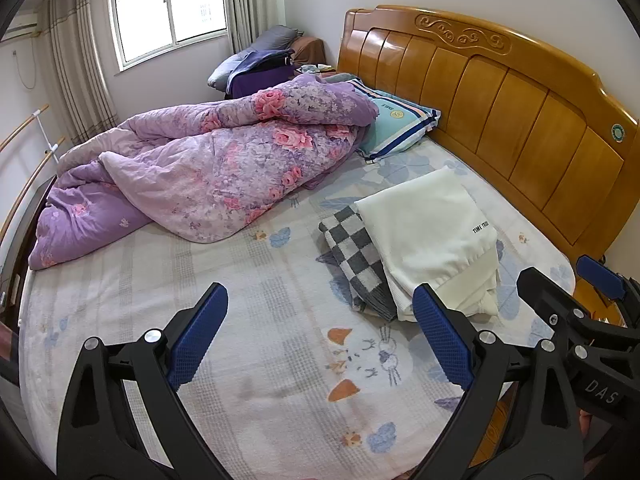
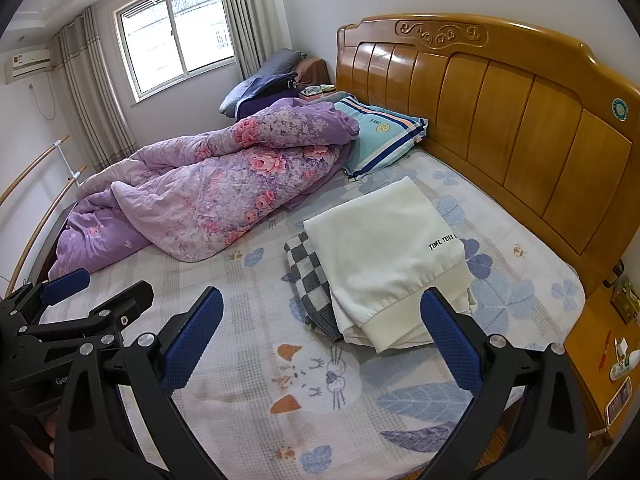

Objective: Fold large clothes

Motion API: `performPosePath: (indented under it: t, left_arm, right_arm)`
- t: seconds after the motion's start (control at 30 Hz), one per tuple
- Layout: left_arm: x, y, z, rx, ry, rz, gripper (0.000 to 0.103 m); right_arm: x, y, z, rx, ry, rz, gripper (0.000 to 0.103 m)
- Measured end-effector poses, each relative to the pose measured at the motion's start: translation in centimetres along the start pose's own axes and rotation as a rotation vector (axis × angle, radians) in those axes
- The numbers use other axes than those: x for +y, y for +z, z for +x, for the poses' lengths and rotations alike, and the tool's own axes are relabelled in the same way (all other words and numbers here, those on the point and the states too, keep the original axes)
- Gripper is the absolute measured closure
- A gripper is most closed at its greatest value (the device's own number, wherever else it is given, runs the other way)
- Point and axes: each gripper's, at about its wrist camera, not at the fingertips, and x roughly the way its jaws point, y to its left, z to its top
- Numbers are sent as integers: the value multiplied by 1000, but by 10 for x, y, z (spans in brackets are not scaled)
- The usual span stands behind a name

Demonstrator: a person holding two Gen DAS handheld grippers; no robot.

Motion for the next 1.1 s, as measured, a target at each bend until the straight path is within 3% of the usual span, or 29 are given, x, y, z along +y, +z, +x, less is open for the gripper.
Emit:
performPosePath:
  t: [1.1]
  left_arm:
    - [-8, 3, 0, -4, -16, 12, 9]
  right_arm:
    - [0, -4, -2, 1, 6, 10, 8]
